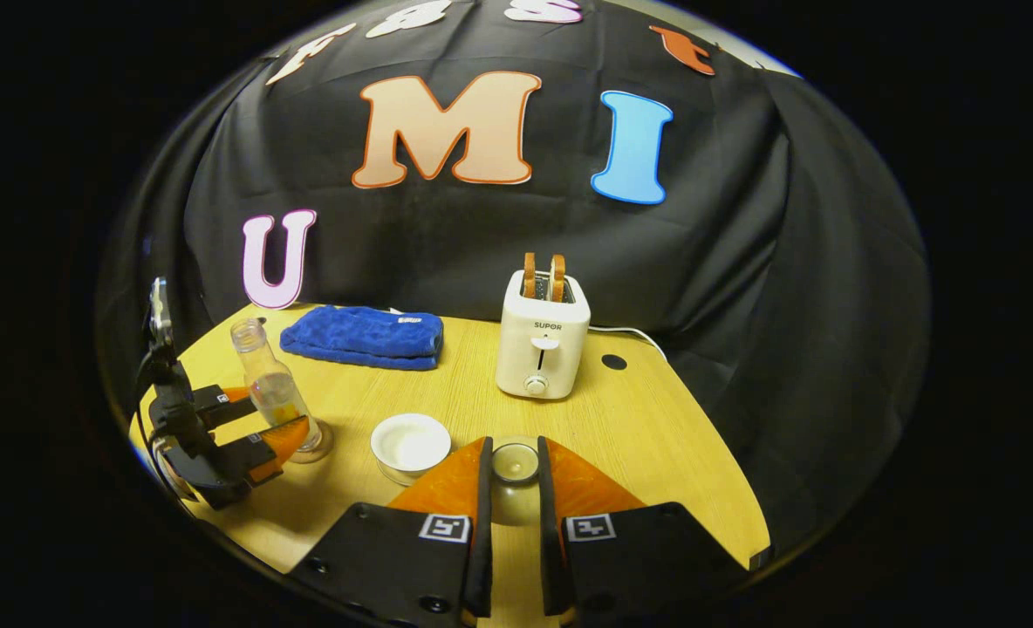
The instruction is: Open the teacup lid with one hand, grasp the water bottle and pour water into the teacup with the other hand; after pouring, place the water bottle on the coaster and then close the teacup lid.
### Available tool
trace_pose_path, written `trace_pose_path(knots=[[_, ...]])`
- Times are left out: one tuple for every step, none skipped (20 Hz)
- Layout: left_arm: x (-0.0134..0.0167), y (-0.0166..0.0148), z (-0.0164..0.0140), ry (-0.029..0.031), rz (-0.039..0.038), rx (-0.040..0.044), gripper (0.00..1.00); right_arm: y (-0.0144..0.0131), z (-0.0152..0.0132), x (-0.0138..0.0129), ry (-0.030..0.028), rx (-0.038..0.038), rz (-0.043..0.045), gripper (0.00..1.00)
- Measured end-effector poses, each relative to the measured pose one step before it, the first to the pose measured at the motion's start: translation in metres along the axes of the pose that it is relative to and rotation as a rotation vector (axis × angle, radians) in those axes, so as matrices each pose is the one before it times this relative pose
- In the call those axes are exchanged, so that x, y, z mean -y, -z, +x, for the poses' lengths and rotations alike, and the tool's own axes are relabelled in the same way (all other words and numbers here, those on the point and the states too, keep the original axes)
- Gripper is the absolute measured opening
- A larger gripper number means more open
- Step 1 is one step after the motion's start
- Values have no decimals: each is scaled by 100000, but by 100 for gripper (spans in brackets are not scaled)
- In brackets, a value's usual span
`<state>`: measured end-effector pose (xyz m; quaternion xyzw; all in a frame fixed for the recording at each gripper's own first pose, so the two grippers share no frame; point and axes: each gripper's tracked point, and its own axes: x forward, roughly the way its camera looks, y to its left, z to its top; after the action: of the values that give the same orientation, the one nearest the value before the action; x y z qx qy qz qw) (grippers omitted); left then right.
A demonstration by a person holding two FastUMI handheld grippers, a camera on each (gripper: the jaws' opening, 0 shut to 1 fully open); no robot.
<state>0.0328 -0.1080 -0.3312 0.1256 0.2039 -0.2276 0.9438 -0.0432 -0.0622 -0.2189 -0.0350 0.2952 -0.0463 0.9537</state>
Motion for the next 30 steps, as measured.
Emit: trace_pose_path(knots=[[121, -151, 20, -62, 1938, -140, 73, 50, 0, 75, -509, 18, 1655, 27], [111, -132, -69, -126, 1448, -364, 73, 136, -47, 148, -415, 41, 1276, 27], [-55, -109, -27, -730, 1784, -219, 72, 18, -6, 116, -303, 143, 651, 27], [-52, -65, 84, -770, 2266, -702, 71, 51, -125, 264, -403, 129, 151, 27], [-166, -24, -84, -1726, 2863, -1014, 71, 71, -181, 107, -768, -347, -43, 26], [47, 1, -36, -413, 2604, -789, 71, 203, -192, -18, -913, -174, -316, 24], [21, -104, -20, -682, 2653, -557, 71, -34, -166, 97, -827, 139, -517, 26], [56, -72, 44, -278, 3068, -969, 71, -50, -105, 172, -751, 301, -462, 26], [31, -145, -94, -607, 3280, -965, 71, 22, -109, 123, -757, 284, -64, 26], [-6, -66, -72, -276, 3105, -575, 71, -29, -128, 147, -928, 95, 343, 26], [42, -32, -47, -354, 2607, -1019, 72, 53, -17, 118, -891, -368, 933, 24], [163, 78, -42, -65, 2597, -1374, 71, 142, -86, 136, -973, -503, 1345, 24], [110, 7, -30, -649, 2624, -956, 71, -95, -15, 226, -750, 97, 1036, 24], [24, -36, 5, -552, 2858, -1305, 71, 1, 47, 338, -480, 364, 502, 26], [16, -114, 11, -928, 2900, -833, 71, -34, -32, 318, -466, 168, 121, 26], [-67, 13, -73, -1397, 2814, -1236, 71, 158, -106, 318, -479, -298, -72, 26], [82, -224, 96, -730, 2500, -554, 72, 156, -86, 443, -125, -151, 74, 26], [149, -6, 48, -550, 1928, -1026, 71, 125, -98, 269, -312, -116, 330, 25], [148, -19, 139, -198, 1773, -1262, 70, 115, -85, 275, -436, -117, 495, 26], [202, 41, 209, -527, 1821, -1175, 70, 250, -182, 301, -444, -255, 359, 26], [300, 144, 180, -176, 2221, -2057, 71, 183, -126, 350, -408, -182, 132, 25], [187, 250, 176, -562, 2740, -2129, 71, 231, -32, 250, -330, -313, 82, 25], [204, 124, 148, -323, 2568, -1428, 71, 236, -47, 300, -224, -328, 53, 25], [151, 43, 2, -309, 2174, -707, 71, 163, -98, 310, -43, -265, 6, 25], [134, -196, 70, 225, 2141, -504, 71, 100, -76, 307, -37, -189, -59, 25], [277, -13, -17, 357, 2001, -418, 71, 182, -31, 325, -29, -161, 82, 25], [311, -21, 118, 951, 2036, -973, 71, 30, -9, 229, -161, -105, 259, 24], [381, 106, 136, 1006, 1983, -1235, 71, 105, -47, 251, -104, 13, 374, 24], [61, 56, 95, 88, 2861, -1385, 71, 87, 44, 252, -199, 66, 562, 24], [92, 35, 16, 245, 3176, -1517, 72, 24, -117, 295, -193, 49, 812, 25]])
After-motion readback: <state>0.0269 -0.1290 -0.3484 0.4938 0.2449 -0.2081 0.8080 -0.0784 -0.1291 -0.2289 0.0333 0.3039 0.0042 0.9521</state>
